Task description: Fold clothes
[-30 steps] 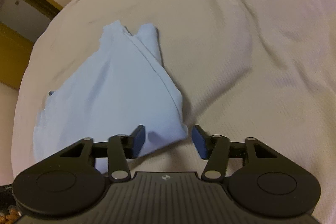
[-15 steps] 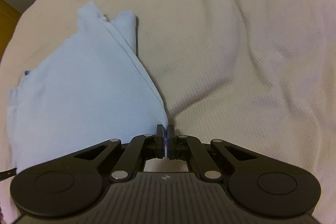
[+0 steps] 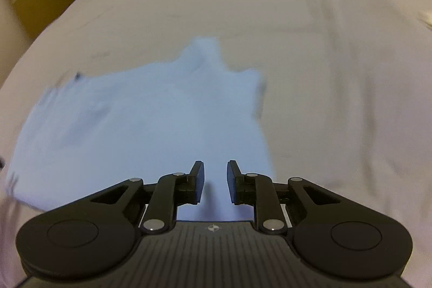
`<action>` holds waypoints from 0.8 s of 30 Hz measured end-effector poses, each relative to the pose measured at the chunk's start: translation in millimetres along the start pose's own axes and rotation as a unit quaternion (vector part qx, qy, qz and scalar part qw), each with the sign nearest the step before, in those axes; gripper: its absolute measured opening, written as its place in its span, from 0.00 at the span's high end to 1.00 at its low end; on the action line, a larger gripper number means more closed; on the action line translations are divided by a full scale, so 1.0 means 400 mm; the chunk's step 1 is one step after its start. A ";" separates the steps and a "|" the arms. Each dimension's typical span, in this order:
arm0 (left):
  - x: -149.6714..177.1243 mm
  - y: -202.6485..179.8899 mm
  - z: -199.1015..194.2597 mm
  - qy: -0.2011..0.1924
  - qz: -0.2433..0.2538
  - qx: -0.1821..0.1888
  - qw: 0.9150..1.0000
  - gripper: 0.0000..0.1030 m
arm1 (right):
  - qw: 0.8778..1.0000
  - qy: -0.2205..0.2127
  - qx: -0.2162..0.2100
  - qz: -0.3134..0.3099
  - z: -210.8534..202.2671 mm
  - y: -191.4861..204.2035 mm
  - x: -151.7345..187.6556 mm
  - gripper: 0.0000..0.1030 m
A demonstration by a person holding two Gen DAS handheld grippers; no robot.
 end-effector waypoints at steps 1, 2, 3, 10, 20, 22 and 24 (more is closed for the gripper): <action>-0.001 0.027 0.039 0.019 -0.002 -0.020 1.000 0.88 | 1.000 0.008 0.012 -0.005 0.030 -0.007 -0.003 0.81; -0.007 0.061 0.073 0.039 -0.006 -0.046 0.998 0.89 | 1.000 0.016 0.025 -0.010 0.060 -0.014 -0.007 0.82; -0.019 0.088 0.095 0.051 -0.010 -0.066 0.996 0.89 | 0.999 0.024 0.037 -0.015 0.090 -0.020 -0.010 0.82; -0.189 0.042 0.060 -0.009 0.012 -0.044 0.999 0.86 | 0.999 -0.042 0.000 -0.009 0.030 -0.003 -0.158 0.72; -0.312 0.099 0.156 -0.013 0.040 -0.096 0.994 0.88 | 0.998 -0.007 -0.025 0.064 0.165 -0.034 -0.221 0.91; -0.328 0.107 0.121 -0.024 0.026 -0.087 0.996 0.88 | 0.998 -0.022 -0.017 0.064 0.119 -0.043 -0.224 0.74; -0.322 0.100 0.076 -0.031 0.019 -0.071 0.997 0.88 | 0.998 -0.027 -0.013 0.064 0.077 -0.024 -0.208 0.66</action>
Point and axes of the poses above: each gripper's, at about its wrist camera, not at the fingertips, and z roughly the way its jaws point, y to its left, x to its underside, the point moved 10 cm from there along z, roughly the way its jaws point, and after that the axes turned 5 degrees about y, right-handed, at the moved point
